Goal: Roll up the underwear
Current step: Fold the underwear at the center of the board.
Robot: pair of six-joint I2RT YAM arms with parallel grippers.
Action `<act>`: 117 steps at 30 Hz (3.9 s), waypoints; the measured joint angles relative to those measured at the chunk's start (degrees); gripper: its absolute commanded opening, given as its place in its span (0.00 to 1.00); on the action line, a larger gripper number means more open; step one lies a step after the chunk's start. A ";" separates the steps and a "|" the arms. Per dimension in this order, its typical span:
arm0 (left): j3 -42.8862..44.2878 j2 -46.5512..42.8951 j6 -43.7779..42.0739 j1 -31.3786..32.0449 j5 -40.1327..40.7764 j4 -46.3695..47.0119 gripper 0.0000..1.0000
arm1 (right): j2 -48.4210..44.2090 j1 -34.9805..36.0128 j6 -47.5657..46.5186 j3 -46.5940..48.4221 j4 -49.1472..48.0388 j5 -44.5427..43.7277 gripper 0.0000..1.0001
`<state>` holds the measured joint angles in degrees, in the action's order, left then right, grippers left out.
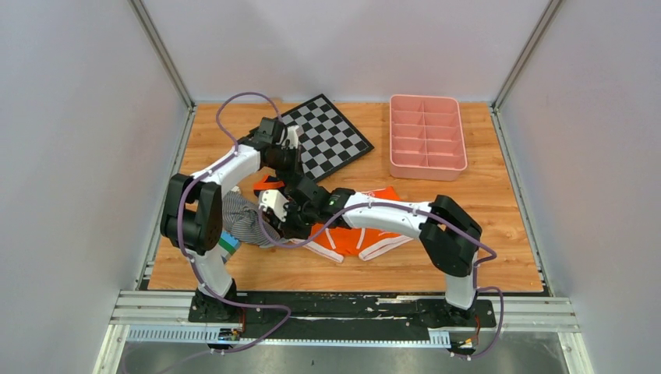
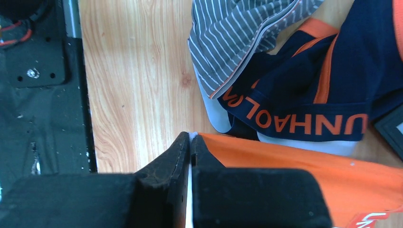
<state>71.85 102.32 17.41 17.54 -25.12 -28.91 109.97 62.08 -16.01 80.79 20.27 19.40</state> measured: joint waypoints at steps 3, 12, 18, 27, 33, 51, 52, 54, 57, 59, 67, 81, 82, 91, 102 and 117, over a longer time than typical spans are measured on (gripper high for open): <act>3.65 0.07 -0.07 -0.02 -0.04 -2.16 0.00 | -2.08 -0.26 1.18 0.04 0.07 -0.04 0.00; 13.18 3.43 0.48 0.17 -0.48 -6.73 0.00 | -10.21 -5.88 3.65 -4.46 0.00 1.51 0.00; 17.64 7.52 0.72 2.43 -0.72 -7.08 0.00 | -13.90 -10.60 5.01 -9.18 -0.28 5.05 0.00; 26.36 15.43 2.71 9.33 -0.70 -7.32 0.00 | -19.54 -17.55 7.19 -15.85 0.39 11.74 0.00; 30.23 18.47 6.05 12.24 0.09 -6.95 0.00 | -24.57 -22.95 7.69 -20.04 0.90 15.58 0.00; 37.97 23.76 10.40 19.30 8.59 -6.58 0.00 | -29.79 -38.07 12.13 -31.12 6.54 22.73 0.00; 38.27 24.06 10.43 19.56 8.79 -6.62 0.00 | -30.12 -38.42 12.22 -31.56 6.91 22.82 0.00; 39.21 25.00 10.45 20.24 9.16 -6.60 0.00 | -30.86 -39.45 12.72 -33.07 7.04 23.08 0.00; 40.61 26.58 10.43 21.38 9.79 -6.51 0.00 | -31.43 -40.72 13.20 -35.08 7.08 22.82 0.00; 41.51 27.23 10.45 21.92 10.32 -6.47 0.00 | -31.67 -41.35 13.44 -36.09 7.10 22.38 0.00; 43.23 31.04 10.43 24.02 12.20 -5.99 0.00 | -31.76 -45.86 14.43 -37.57 7.17 20.68 0.00; 46.05 34.10 10.47 25.59 12.79 -4.50 0.00 | -30.99 -50.16 16.31 -38.56 8.61 19.67 0.00; 46.05 34.34 10.51 25.88 12.72 -4.50 0.00 | -30.99 -50.16 16.65 -38.71 8.87 19.69 0.00; 46.07 34.47 10.86 27.82 12.02 -3.91 0.00 | -30.99 -50.18 19.12 -38.77 11.15 19.98 0.00; 46.07 34.38 12.11 28.61 9.64 -3.52 0.00 | -30.88 -50.18 22.51 -37.44 15.02 22.10 0.00; 46.07 31.58 11.89 28.83 6.40 -3.41 0.00 | -33.94 -50.12 28.61 -37.81 14.62 23.52 0.00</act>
<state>117.93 133.91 29.30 46.37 -18.72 -32.32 76.03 11.97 12.60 42.98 34.89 42.92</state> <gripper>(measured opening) 0.007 0.025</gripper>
